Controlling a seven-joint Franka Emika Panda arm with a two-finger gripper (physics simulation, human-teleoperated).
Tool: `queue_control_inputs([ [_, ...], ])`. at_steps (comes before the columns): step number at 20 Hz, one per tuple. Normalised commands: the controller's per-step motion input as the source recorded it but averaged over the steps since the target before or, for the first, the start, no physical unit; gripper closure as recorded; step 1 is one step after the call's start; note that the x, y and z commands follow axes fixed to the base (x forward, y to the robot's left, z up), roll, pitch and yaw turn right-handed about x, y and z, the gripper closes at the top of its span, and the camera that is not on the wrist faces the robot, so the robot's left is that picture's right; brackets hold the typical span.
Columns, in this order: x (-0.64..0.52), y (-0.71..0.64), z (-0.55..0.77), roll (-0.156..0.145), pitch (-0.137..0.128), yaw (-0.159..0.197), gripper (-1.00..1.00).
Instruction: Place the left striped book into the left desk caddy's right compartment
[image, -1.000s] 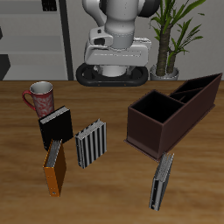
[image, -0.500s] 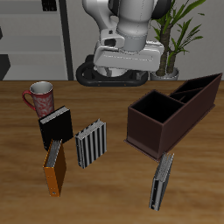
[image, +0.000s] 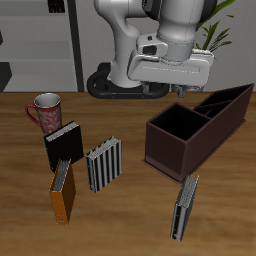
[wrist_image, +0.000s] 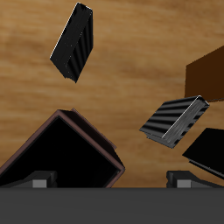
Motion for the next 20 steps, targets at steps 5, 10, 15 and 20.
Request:
queue_control_inputs([
  [5,0.44,0.40,0.00,0.009,-0.013,-0.020,-1.00],
  [10,0.43,0.26,-0.06,-0.002,-0.010,-0.009,-1.00],
  [15,0.27,0.06,-0.11,-0.015,-0.023,-0.032,-1.00],
  [20,0.32,-0.06,-0.28,-0.009,-0.049,0.011,-1.00],
])
